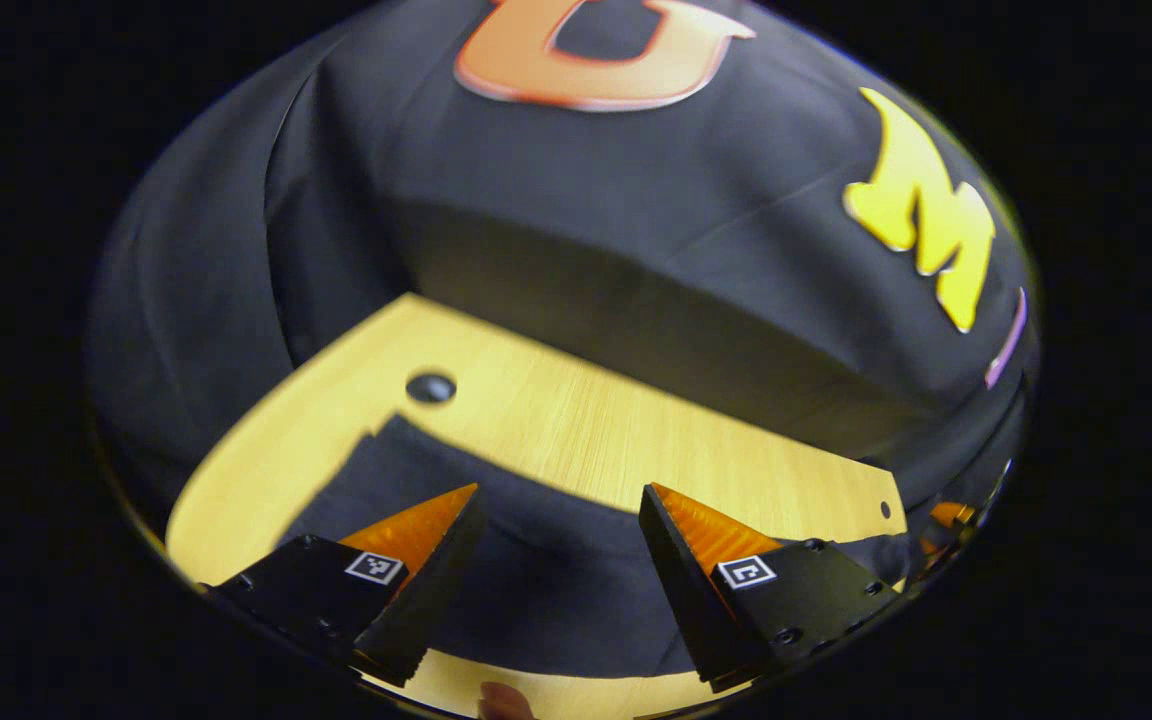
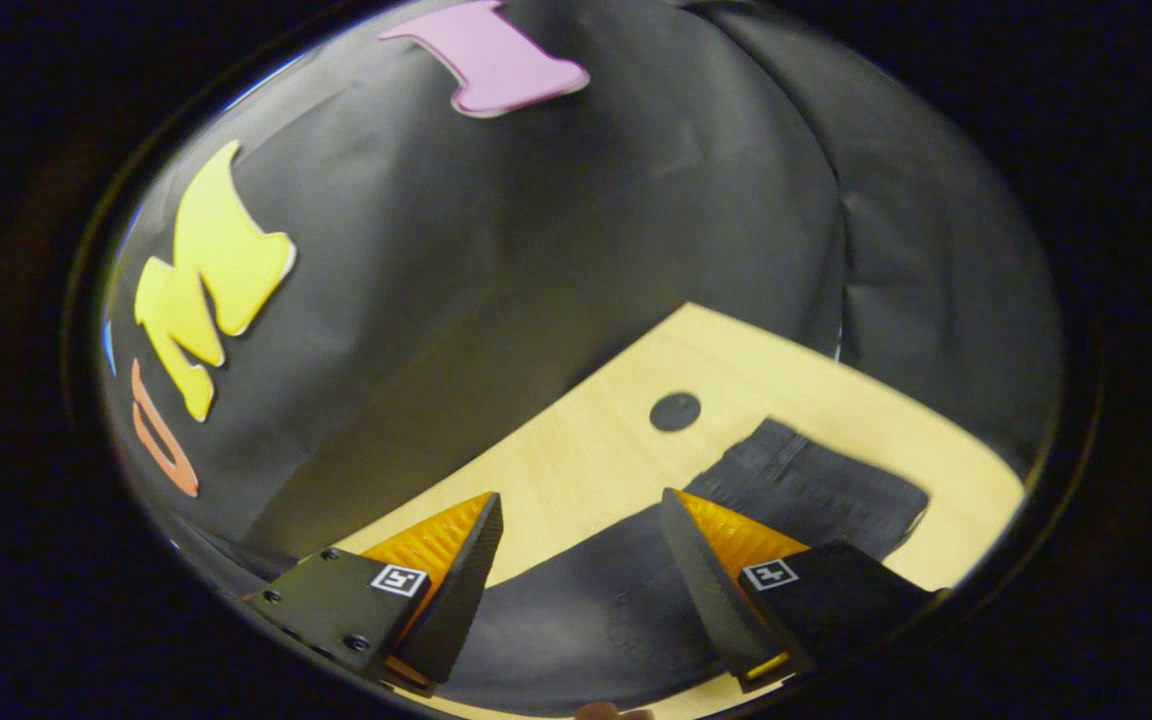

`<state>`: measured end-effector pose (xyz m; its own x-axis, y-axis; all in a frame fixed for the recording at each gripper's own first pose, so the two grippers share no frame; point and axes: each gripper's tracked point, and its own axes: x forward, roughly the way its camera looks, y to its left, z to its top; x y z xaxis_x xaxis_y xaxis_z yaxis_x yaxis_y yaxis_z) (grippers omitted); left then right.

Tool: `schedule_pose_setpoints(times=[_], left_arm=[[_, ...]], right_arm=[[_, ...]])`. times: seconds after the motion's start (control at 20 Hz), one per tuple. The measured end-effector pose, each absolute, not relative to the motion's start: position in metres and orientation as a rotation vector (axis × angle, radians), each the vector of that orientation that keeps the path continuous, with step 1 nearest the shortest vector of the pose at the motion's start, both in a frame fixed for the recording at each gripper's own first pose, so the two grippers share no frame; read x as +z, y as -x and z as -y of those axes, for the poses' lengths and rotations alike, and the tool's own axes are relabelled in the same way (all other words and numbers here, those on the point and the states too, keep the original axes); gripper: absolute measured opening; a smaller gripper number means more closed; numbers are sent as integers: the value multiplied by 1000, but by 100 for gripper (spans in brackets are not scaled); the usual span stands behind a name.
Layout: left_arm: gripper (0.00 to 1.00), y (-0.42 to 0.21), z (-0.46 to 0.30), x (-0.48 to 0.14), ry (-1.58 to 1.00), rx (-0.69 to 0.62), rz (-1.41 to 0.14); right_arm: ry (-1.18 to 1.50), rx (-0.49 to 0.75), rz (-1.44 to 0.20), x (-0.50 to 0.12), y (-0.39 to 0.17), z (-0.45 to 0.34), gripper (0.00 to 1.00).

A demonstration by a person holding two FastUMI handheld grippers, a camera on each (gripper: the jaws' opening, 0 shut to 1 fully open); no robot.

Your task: Grasp the waist and the cuffs of the jeans and fold them to make the two legs overlap; first hold the waist and fold one-third of the jeans toward the cuffs, then hold the cuffs and fold the remaining one-third in the same direction to finish folding.

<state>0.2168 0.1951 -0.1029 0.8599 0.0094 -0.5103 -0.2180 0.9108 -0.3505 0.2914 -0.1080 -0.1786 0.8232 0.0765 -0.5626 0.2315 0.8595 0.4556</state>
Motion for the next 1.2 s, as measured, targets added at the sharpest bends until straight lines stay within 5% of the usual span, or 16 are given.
schedule_pose_setpoints(times=[0.2, 0.4, 0.65, 0.9, 1.2], left_arm=[[99, -201, -193, 4, 244, 147, -202], [100, -156, -188, 76, 81, 194, 23], [98, -124, -180, 130, 141, 203, 139], [98, -108, -161, 139, 113, 180, 141], [98, -103, -147, 137, 139, 146, 113]], right_arm=[[-346, -172, -520, -159, -269, 169, 98], [-332, -282, -611, -210, -238, 229, 98], [-474, -357, -747, -275, -212, 239, 98], [-539, -390, -767, -277, -207, 239, 97], [-529, -374, -770, -281, -207, 234, 22]])
